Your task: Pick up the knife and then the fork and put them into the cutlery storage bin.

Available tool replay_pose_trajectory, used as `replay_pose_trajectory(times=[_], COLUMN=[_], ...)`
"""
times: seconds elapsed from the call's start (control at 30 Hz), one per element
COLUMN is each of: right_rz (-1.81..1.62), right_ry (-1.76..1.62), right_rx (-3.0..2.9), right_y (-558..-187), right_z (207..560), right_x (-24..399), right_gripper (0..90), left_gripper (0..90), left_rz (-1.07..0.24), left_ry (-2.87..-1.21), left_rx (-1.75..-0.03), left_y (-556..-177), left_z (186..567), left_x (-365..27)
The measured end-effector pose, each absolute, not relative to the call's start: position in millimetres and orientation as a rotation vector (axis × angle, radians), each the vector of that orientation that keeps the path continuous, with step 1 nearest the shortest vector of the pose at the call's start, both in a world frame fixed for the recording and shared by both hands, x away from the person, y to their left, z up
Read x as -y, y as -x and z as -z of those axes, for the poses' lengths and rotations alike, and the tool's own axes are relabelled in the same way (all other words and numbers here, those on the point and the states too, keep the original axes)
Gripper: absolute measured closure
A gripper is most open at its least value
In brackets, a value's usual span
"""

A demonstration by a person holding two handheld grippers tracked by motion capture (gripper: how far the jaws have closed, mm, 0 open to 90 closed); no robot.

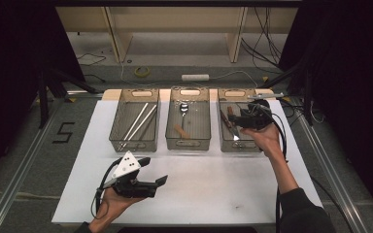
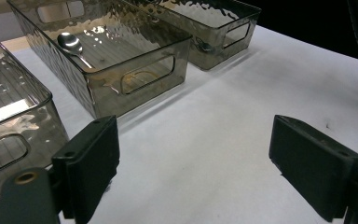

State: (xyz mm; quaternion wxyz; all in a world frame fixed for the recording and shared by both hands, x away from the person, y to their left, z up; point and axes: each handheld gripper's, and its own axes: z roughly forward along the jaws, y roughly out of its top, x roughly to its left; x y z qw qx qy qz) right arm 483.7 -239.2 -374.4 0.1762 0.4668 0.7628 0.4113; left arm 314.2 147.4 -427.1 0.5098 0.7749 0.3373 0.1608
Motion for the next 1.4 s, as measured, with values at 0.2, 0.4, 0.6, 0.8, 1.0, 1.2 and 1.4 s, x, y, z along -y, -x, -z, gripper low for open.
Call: replay_pose_trajectory(times=[0.2, 0.4, 0.6, 0.8, 1.0, 1.2, 1.4], right_rz=[-1.234, -1.271, -1.307, -1.349, -1.388, -1.417, -1.465], right_ry=[-1.293, -1.248, -1.206, -1.194, -1.159, -1.113, -1.093], right_rx=[-2.158, -2.169, -2.194, -2.212, -2.212, -2.212, -2.207], right_y=[-463, -444, -429, -416, -402, -389, -376], right_z=[375, 378, 382, 387, 391, 392, 394], right_x=[237, 233, 228, 222, 219, 217, 219], right_gripper=[38.9, 37.5, 34.9, 33.3, 33.4, 33.2, 32.9], left_gripper=[15.6, 15.6, 15.6, 15.6, 15.6, 15.6, 15.6], left_rz=[-0.386, -0.384, -0.381, -0.383, -0.386, -0.382, -0.378], left_ry=[-1.864, -1.864, -1.864, -1.865, -1.864, -1.854, -1.855], left_rx=[-0.817, -0.82, -0.822, -0.819, -0.822, -0.829, -0.826], left_y=[-314, -314, -315, -315, -315, -315, -314], left_z=[427, 427, 427, 427, 427, 426, 426], left_x=[-147, -148, -148, -148, -149, -150, -151])
